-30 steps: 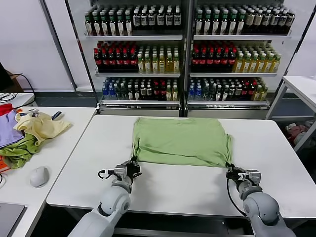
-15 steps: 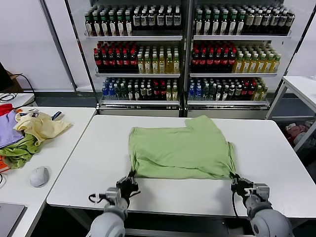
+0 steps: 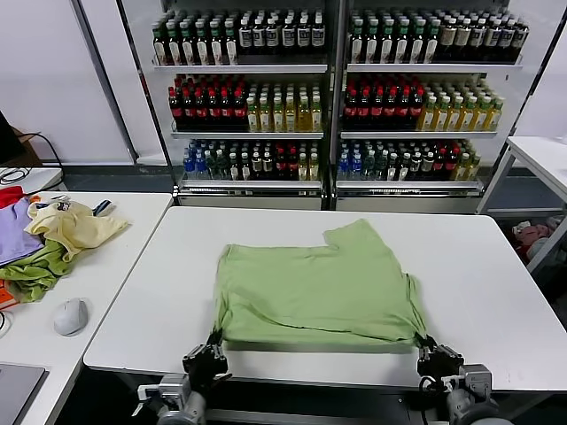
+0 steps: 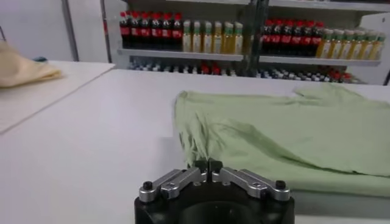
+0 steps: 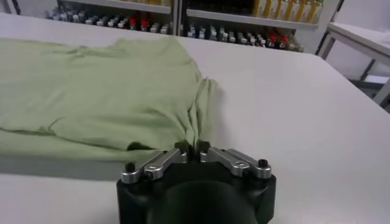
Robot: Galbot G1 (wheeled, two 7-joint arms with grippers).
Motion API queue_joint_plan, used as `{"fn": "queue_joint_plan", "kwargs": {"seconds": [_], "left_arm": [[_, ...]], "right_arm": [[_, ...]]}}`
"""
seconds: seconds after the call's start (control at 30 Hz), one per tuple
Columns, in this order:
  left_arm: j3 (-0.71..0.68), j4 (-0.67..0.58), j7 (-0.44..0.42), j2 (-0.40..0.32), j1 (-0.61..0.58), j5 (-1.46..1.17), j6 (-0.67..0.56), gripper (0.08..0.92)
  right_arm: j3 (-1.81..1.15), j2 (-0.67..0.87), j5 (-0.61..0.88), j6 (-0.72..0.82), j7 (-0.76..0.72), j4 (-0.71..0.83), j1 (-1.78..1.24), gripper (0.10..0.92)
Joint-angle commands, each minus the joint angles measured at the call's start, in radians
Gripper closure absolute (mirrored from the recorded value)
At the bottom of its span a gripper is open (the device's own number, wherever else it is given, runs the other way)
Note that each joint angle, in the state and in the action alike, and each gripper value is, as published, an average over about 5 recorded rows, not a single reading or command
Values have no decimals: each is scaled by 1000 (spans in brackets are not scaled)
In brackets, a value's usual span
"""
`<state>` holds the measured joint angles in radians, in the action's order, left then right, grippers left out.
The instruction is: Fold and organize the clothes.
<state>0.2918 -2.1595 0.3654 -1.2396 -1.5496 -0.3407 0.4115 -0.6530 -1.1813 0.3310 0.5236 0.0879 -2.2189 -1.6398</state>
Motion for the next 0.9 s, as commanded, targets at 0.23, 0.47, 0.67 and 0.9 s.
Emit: {"fn": "queue_joint_plan", "kwargs": {"seconds": [0.23,0.47,0.67,0.9], "left_arm": [[84,-37,-22,65,89,-54,9,620],[-29,211,-2,110,418,-138,8,438],[-154,426,1,111,675,-143,23,265],[-241,710,11,52,880,-181,26,179]], "right_arm": [[46,37,52,-45,45,32,246,459],[243,47,122,43,92,352,654,262],[376,41,83,55,79,586,902,204],[459,-24,96,54,75,872,1117,203]]}}
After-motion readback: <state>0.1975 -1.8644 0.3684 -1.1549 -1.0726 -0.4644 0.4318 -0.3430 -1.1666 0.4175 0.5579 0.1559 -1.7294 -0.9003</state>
